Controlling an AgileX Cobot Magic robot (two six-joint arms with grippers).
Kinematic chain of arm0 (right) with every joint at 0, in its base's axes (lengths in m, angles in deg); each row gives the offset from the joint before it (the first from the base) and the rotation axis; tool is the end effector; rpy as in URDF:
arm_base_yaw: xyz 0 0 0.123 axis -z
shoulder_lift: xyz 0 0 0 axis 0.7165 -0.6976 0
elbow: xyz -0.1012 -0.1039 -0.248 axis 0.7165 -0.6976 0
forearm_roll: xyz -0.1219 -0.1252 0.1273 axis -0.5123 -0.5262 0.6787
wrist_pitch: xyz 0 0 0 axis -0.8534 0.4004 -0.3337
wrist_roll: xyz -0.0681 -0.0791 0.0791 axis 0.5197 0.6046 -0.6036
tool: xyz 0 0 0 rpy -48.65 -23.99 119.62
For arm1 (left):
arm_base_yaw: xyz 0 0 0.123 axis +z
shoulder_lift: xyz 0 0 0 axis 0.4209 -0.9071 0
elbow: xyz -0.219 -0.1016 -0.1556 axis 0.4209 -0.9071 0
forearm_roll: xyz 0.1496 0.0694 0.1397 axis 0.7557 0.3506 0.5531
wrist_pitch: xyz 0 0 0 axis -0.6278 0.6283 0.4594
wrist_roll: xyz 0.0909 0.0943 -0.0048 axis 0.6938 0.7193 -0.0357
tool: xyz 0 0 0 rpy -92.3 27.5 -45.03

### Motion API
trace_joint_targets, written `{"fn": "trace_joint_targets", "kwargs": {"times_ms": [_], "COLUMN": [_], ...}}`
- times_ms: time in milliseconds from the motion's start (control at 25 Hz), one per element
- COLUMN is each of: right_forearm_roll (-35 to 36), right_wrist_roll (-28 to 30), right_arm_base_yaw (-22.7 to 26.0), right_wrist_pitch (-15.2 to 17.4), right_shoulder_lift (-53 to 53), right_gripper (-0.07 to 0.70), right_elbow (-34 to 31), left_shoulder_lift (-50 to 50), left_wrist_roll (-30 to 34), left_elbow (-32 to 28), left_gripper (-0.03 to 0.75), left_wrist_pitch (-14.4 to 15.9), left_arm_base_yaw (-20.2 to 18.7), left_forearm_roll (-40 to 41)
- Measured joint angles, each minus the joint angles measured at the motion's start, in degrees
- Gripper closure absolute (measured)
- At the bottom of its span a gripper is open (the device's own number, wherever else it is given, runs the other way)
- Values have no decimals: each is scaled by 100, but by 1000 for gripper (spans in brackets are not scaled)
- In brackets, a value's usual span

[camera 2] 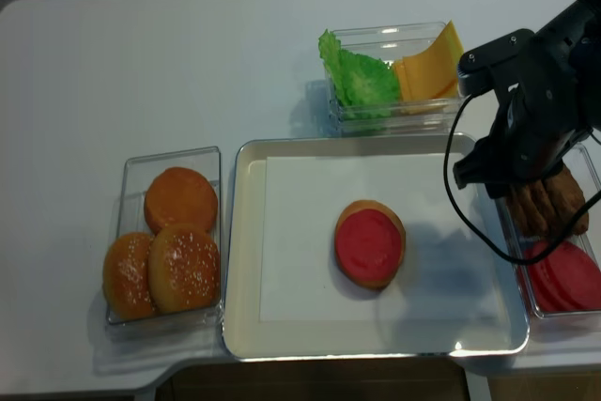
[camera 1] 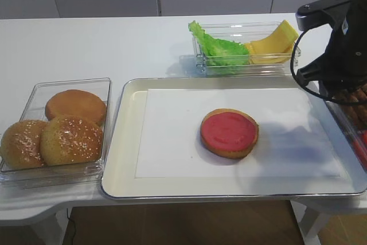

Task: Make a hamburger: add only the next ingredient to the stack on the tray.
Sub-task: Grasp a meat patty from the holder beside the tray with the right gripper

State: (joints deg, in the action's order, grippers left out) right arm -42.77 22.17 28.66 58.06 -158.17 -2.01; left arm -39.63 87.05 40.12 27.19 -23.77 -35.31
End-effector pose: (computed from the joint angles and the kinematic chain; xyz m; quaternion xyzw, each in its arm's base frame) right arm 0.2814 0.0574 0.2238 -0.1097 0.9782 -0.0805 0.1571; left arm -0.0128 -0.0042 0.2250 -0.0285 0.8821 -0.0229 0.4696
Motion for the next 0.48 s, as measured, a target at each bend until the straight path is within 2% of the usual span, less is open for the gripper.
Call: {"fn": "trace_joint_targets", "kwargs": {"times_ms": [120,280,480], "right_forearm_roll": [-97,-165,-217], "right_wrist_roll": [-127,-177,-244], "right_arm_base_yaw": [0,0,0], "right_wrist_pitch": [-26,-26,-51], "right_shoulder_lift": [-9,-9,-9], "right_gripper": [312,372,388], "right_elbow": [0,0,0], "left_shoulder_lift": [0,0,0], "left_wrist_roll": [0,0,0], "left_elbow": [0,0,0], "left_gripper": [299,299,299], "left_wrist_pitch": [0,0,0], "left_arm_base_yaw": [0,0,0], "left_forearm_roll": [0,0,0]}}
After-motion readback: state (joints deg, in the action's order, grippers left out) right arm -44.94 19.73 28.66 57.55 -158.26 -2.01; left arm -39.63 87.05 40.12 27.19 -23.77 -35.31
